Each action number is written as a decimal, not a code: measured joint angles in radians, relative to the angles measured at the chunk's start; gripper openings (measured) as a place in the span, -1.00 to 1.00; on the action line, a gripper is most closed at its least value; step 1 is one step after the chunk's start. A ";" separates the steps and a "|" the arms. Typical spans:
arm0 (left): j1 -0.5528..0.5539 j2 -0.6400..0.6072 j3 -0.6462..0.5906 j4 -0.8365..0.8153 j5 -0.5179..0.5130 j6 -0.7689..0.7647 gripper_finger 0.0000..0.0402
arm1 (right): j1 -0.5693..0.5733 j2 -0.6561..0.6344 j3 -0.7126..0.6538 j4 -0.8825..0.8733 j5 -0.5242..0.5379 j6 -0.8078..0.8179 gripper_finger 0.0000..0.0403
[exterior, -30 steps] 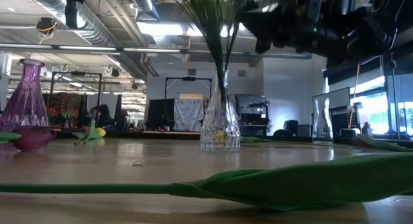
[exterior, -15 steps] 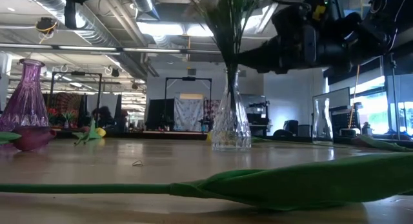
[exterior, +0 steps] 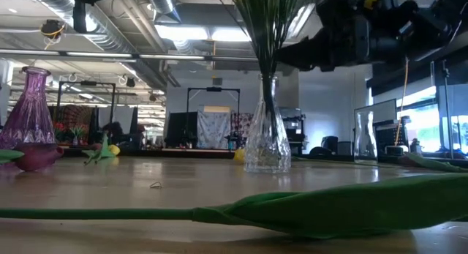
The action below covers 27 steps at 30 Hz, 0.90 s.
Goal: Sort flowers into vase by color
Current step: Put the white flowers into the bottom transparent vase, then put the top right yellow tulip into the top transparent vase
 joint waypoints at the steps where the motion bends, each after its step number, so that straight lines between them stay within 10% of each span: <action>1: 0.000 0.000 0.000 0.000 0.000 0.000 -1.00 | 0.000 -0.019 0.003 -0.033 0.000 -0.006 -0.15; 20: 0.000 0.000 0.000 0.000 0.011 0.027 -1.00 | -0.001 -0.132 0.489 -1.255 0.014 -0.381 0.33; 27: -0.001 0.000 0.000 0.000 0.040 0.026 -1.00 | -0.116 -0.231 0.504 -1.461 0.045 -0.430 0.34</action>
